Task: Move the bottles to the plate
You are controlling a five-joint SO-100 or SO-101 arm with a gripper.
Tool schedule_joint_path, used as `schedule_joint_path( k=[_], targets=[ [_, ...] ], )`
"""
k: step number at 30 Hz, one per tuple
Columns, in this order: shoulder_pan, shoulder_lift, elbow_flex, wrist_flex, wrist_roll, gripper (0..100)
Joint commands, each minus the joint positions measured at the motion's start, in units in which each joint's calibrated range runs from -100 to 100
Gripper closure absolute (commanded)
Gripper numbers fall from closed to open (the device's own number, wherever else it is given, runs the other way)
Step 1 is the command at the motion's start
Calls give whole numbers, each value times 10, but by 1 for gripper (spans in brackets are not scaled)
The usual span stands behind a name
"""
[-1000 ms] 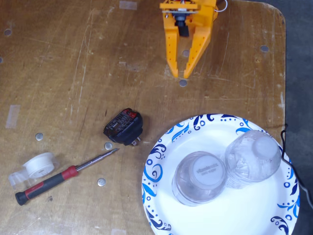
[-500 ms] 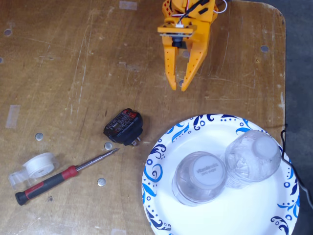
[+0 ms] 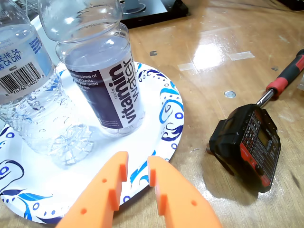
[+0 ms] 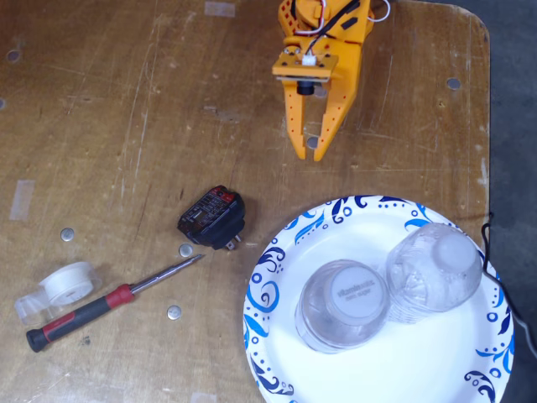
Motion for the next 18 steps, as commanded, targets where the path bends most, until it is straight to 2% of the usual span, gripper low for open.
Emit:
schedule_joint_path(
  k=[1, 6, 12, 18],
  targets=[
    [-1, -6, 4, 1, 1, 95],
    [-3, -6, 4, -4, 3, 95],
    [-3, -5, 4, 1, 63, 95],
    [-15, -5, 4, 0, 62, 99]
  ],
)
